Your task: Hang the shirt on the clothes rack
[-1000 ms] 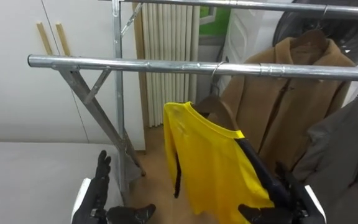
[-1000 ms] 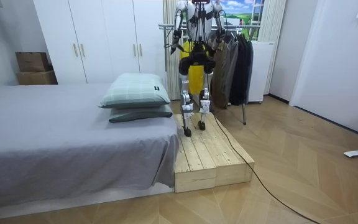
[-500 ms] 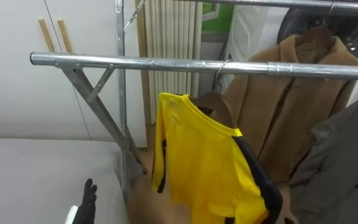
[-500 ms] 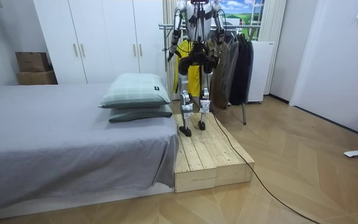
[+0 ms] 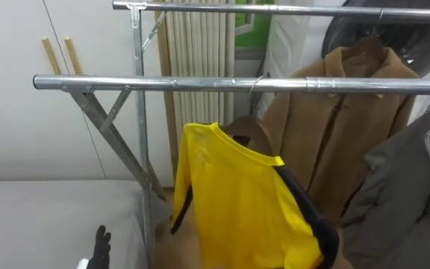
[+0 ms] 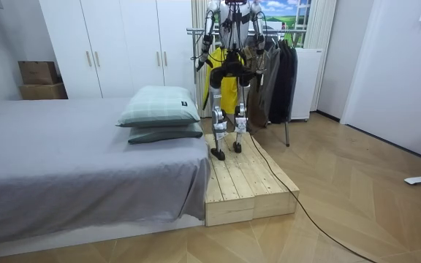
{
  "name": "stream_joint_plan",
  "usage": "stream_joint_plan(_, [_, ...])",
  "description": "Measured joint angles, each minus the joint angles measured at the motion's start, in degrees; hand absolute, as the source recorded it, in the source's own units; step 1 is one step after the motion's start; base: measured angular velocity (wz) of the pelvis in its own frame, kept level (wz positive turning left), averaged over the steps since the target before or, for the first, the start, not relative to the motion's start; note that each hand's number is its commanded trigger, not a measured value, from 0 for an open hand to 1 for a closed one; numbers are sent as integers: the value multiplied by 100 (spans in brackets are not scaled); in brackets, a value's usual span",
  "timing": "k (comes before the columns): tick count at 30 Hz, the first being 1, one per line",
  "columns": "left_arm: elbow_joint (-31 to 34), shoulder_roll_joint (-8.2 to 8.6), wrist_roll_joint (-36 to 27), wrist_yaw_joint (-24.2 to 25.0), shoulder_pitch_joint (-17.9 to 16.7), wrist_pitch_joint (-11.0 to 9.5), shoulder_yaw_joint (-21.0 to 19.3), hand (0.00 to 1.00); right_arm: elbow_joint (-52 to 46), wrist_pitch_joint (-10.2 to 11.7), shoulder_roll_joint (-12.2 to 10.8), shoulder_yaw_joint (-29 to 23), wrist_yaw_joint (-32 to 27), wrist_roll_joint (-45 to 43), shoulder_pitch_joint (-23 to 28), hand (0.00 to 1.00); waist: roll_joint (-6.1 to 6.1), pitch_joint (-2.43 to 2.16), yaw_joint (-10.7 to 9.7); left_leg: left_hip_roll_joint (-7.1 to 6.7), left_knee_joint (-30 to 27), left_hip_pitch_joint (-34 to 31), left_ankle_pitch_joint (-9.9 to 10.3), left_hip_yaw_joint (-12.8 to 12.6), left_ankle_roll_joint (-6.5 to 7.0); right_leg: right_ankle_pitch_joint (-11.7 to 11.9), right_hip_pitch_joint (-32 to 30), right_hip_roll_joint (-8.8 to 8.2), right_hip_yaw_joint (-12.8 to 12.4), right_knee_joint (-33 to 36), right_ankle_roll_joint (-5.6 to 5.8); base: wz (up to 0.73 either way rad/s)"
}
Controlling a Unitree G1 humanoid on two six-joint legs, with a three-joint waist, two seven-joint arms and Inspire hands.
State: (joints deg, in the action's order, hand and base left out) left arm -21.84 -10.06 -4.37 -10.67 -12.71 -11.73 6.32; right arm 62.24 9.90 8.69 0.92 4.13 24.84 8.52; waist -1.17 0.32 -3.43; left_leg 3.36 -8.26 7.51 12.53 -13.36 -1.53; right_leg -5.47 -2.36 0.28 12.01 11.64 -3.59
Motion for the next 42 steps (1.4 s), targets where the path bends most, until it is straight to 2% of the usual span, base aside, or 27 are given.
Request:
stream_joint_plan(2, [-19, 0, 0, 1, -2, 0, -2, 0, 96, -2, 2, -14, 57, -5, 1, 0, 1, 25, -7, 0, 1, -18, 6, 0, 1, -1, -14, 1, -2, -1, 2, 0])
stream_joint_plan(7, [-24, 44, -8, 19, 6, 5, 15, 0, 439, -13, -15, -2, 238, -242, -22, 0, 36, 8, -30, 4, 2, -93, 24, 0, 7, 19, -80, -4, 75, -39, -2, 0])
stream_joint_plan(12, [-60, 63, -26, 120, 7, 37, 19, 0, 691, -147, -49, -6, 234, -260, -65, 0, 57, -8, -45, 1, -9, -109, 22, -4, 7, 15, -69, -1, 90, -107, 15, 0])
stream_joint_plan(18, [-287, 65, -5, 341, -2, 186, 60, 0, 717, -258, -51, -5, 216, -347, -125, 0, 26, -13, -87, -2, -23, -85, 22, 0, 8, 4, -32, -5, 76, -130, 30, 0])
stream_joint_plan(21, [-373, 63, -3, 426, -1, 313, 59, 0, 716, -380, -51, -9, 170, -451, -163, 0, 8, -6, -92, -2, -24, -82, 22, 8, 8, 3, -2, -3, 81, -175, 34, 5])
stream_joint_plan(26, [-424, 60, -3, 536, -1, 422, 58, 0, 703, -436, -51, -8, 146, -522, -222, 0, -8, 5, -89, -3, -25, -86, 22, 94, 8, -6, 0, -4, 101, -179, 39, 8])
stream_joint_plan(37, [-347, 63, -15, 576, 7, 423, 65, 0, 681, -443, -68, 180, 29, -508, -287, 0, 13, 18, 66, -4, -46, -102, 22, 128, 8, -8, 6, -19, 150, -180, 39, 2])
stream_joint_plan(42, [-291, 64, -41, 575, 147, 414, 68, 0, 661, -432, -69, 235, 30, -514, -300, 0, 50, 4, 78, -4, -48, -112, 22, 190, 8, -7, 28, -28, 220, -173, 37, 6])
